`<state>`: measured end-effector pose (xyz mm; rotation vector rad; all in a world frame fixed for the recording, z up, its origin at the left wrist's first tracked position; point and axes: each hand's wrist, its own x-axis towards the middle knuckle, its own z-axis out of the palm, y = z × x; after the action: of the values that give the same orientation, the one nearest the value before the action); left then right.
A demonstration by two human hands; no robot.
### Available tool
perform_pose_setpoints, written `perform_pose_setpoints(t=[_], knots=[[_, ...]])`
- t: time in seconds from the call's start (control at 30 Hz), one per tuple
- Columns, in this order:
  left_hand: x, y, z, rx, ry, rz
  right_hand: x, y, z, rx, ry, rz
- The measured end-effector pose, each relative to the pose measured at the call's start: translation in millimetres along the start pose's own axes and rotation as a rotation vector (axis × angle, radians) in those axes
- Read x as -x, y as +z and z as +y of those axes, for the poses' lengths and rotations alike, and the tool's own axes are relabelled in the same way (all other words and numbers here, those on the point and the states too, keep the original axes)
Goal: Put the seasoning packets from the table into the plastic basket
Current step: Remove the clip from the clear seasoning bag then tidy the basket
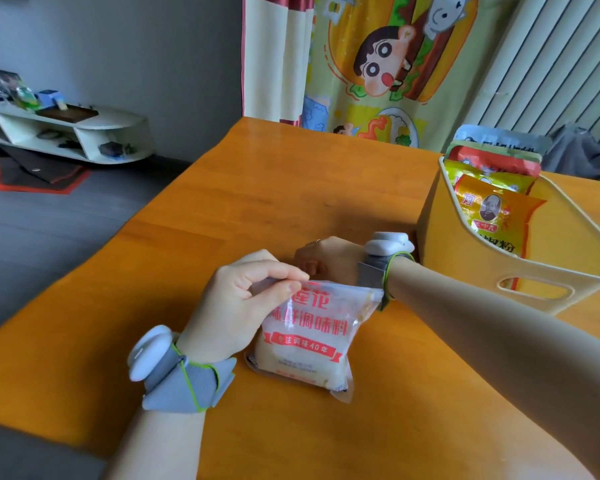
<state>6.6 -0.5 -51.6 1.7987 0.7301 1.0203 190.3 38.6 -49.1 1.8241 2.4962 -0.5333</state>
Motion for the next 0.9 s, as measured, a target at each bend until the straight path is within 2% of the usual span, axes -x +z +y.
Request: perform_pose_setpoints(t=[0.1, 0.27, 0.37, 0.47, 0.57, 0.7, 0.9], knots=[[-2.3, 8.0, -2.4, -0.025, 0.017, -0.028, 6.7, -10.4, 0.0, 0.087, 0.025, -0.020], [-5.5, 18.9, -4.2, -0.050, 0.017, -0.039, 37.7, -30.0, 7.0, 0.043, 0.174, 0.191], [-11.4, 26.7, -3.4, -0.056, 0.012, -0.010, 60.6, -37.6, 4.0, -0.012, 0.164, 0.296], [-13.9, 35.7, 2.0, -0.084, 0.030, -0.045, 74.3, -36.0, -3.7, -0.042, 0.161, 0.325], [-11.8, 37.5, 6.1, -0.084, 0.040, -0.071, 73.3, -33.6, -5.9, -0.075, 0.200, 0.301], [-8.7, 28.6, 6.3, -0.096, 0.057, -0.029, 53.7, -30.3, 7.3, -0.251, 0.182, 0.207], [-7.0, 3.9, 1.9, -0.095, 0.032, 0.035, 17.6, -12.1, 31.1, -0.238, 0.139, 0.016]])
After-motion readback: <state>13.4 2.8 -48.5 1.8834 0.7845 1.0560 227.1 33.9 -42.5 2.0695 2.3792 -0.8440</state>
